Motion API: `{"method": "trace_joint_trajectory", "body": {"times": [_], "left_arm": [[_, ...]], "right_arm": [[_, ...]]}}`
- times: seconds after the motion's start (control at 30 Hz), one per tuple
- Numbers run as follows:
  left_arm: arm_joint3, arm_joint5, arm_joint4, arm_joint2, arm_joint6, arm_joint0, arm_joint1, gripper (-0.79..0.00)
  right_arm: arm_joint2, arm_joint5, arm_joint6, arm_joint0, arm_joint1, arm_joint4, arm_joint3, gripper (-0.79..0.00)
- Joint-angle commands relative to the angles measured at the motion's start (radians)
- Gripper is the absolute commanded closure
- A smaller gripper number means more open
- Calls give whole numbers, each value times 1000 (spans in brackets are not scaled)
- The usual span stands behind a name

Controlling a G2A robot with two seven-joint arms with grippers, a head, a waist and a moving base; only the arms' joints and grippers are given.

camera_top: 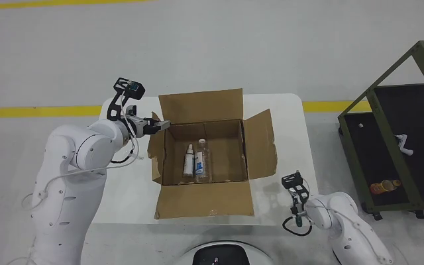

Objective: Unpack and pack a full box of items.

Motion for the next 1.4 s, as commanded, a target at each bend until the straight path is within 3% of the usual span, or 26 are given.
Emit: {"method": "trace_joint_trajectory", "body": {"times": [0.0, 1.37], "left_arm": [[0, 0, 0, 0, 0, 0, 0, -785], [0, 0, 0, 0, 0, 0, 0, -785]], "right_arm": [[0, 0, -1, 0, 0, 0, 1, -348], [-14, 10, -16, -5, -14, -30, 33, -209]]}}
